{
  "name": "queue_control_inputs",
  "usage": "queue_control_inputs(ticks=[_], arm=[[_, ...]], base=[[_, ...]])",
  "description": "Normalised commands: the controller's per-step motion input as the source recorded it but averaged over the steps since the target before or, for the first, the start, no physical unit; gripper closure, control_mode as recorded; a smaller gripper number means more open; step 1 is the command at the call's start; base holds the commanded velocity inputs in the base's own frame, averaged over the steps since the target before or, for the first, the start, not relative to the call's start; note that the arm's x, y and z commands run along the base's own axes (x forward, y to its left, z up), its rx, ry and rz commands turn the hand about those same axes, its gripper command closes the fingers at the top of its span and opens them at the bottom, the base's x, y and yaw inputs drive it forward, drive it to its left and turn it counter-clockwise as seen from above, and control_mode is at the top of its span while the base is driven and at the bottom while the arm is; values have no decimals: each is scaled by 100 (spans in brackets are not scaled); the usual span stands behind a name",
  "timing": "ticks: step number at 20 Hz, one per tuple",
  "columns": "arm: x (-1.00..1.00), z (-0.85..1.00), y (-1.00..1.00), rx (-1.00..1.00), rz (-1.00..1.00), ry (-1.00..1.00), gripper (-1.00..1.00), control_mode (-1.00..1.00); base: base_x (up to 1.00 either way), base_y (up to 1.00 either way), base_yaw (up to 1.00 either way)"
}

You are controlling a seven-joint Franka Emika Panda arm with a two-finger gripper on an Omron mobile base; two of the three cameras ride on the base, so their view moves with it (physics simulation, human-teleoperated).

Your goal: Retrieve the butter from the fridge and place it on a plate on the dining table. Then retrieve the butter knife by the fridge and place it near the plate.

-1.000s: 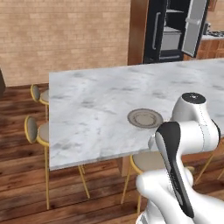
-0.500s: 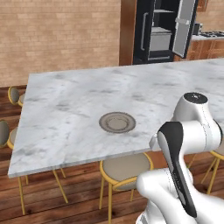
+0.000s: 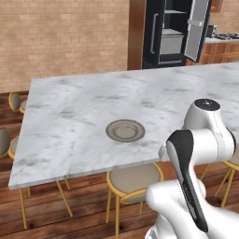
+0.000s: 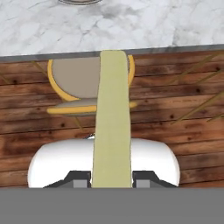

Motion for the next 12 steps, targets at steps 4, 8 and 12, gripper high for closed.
queue_control_inputs(ticks=[4,8,12], arm=[[66,0,0,0,0,0,100,-100],[100,0,6,0,0,0,100,-100],[100,0,7,0,0,0,100,-100]], base=[[13,0,0],[0,0,0],[0,0,0]])
